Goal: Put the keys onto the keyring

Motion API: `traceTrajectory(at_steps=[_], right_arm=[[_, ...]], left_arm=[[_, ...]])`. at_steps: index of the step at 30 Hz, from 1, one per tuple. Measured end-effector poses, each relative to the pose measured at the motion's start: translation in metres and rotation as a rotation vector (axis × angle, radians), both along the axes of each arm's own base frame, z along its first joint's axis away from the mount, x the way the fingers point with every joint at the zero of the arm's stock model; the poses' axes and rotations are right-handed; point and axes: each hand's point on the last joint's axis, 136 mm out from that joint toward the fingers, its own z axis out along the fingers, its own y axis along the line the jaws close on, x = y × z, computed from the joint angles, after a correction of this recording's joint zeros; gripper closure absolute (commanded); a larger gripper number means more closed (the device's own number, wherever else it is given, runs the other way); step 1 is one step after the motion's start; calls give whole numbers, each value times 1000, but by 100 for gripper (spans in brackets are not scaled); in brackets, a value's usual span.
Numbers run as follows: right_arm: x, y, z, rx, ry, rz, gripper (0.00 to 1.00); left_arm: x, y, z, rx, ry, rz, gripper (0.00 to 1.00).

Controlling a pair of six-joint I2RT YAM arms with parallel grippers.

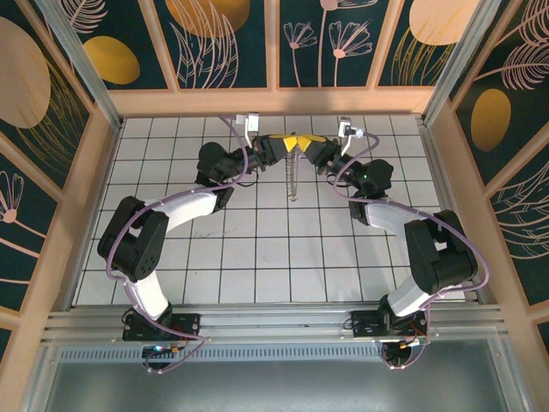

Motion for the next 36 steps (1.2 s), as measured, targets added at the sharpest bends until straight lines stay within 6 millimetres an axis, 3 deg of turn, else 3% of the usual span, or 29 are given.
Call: traceTrajectory(at_steps=[4,12,18,26,29,32,36], right_arm=[[1,0,0,-3,-3,4,100],[9,-1,-10,-52,24,37,100],[14,-4,-8,-93,28,64,100],[37,-13,-23,-156,92,93,100],[44,-14,-26,-173,108,108,100],[48,-13,-25,-181,103,122,100],[50,-11,-29,-183,119,145,100]], left_arm=[[1,0,-1,2,3,1,100],[1,-1,-4,55,-5,31,60],[2,9,11,99,-60,90,47],[26,31,28,165,-122,162,40],[34,35,28,200,-134,151,45],[40,31,23,232,-140,115,52],[44,21,0,278,-105,39,52]])
